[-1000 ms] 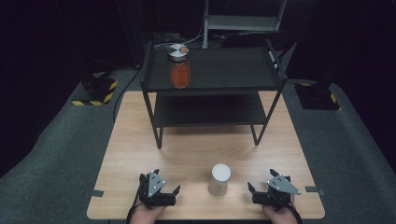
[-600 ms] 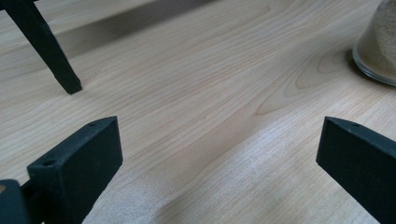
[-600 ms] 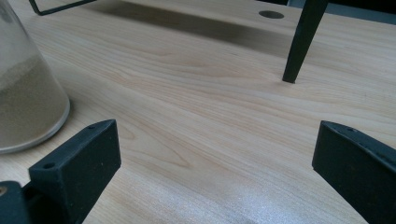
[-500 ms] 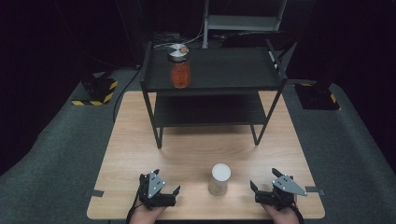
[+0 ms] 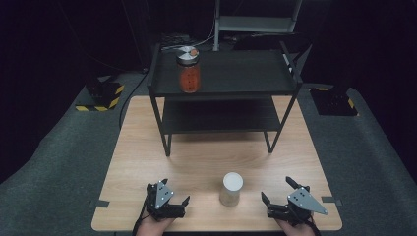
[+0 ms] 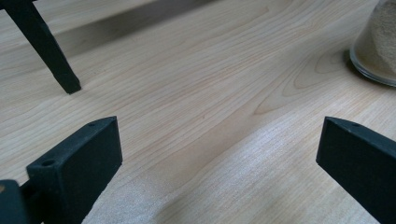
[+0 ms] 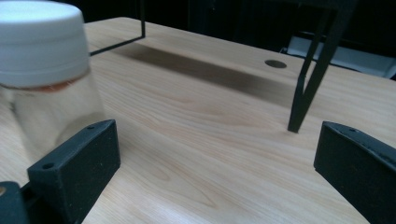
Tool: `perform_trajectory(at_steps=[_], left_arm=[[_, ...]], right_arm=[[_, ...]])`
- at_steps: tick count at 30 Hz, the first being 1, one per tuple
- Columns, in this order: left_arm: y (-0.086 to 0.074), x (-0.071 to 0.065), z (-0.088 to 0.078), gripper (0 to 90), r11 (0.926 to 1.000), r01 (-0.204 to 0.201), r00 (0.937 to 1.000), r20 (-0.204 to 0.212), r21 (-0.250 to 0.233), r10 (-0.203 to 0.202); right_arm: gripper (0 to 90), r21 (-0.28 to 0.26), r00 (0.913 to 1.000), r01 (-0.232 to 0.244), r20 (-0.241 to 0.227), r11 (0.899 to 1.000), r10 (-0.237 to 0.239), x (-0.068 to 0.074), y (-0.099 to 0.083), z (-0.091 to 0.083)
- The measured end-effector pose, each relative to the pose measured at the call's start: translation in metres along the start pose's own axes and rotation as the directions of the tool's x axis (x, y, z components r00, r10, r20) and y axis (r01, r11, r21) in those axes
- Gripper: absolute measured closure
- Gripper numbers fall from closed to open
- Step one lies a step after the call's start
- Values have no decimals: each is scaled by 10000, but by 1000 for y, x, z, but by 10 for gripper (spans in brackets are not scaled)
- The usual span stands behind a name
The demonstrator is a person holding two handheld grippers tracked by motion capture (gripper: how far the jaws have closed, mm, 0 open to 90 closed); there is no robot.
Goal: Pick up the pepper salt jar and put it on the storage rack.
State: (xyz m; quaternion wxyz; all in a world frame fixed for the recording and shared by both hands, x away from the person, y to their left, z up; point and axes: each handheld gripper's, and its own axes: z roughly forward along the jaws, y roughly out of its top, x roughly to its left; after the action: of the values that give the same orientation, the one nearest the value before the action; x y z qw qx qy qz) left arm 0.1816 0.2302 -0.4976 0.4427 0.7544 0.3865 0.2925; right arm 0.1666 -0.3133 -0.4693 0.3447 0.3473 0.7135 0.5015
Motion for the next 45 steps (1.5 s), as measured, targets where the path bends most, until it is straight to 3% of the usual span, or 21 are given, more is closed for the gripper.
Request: perform_trajectory(at_steps=[7,15,23,34,38,42,45], left_arm=[[-1,1,0,3,10000,-37,10000,61,-39,37],[-1,1,-1,3,10000,33,10000,65,-76,-32],[-1,1,-1,3,10000,14,10000,38,-78,-13],[-2,2,-1,3,9999,80,9999,70,-130,-79],[-2,2,-1,4,9999,60,9999,93,-129,-59],[-3,3,-2,3,9998,88,9999,150,-153,-86],[-4,4,-2,4,9998,129,9998,183,-182,-126]], right_arm=[[0,-379,9987,293,-406,9989,-308,10,11,-4],[0,-418,9930,494,-1055,9979,-536,15,21,0],[0,-567,9819,254,-1862,9981,-355,18,28,8],[7,-335,9725,118,-2322,9994,-192,26,31,26],[50,-306,9640,112,-2651,9995,-189,28,31,36],[77,-305,9621,210,-2712,9993,-285,32,30,40],[130,-254,9621,9,-2725,9997,-78,32,29,46]])
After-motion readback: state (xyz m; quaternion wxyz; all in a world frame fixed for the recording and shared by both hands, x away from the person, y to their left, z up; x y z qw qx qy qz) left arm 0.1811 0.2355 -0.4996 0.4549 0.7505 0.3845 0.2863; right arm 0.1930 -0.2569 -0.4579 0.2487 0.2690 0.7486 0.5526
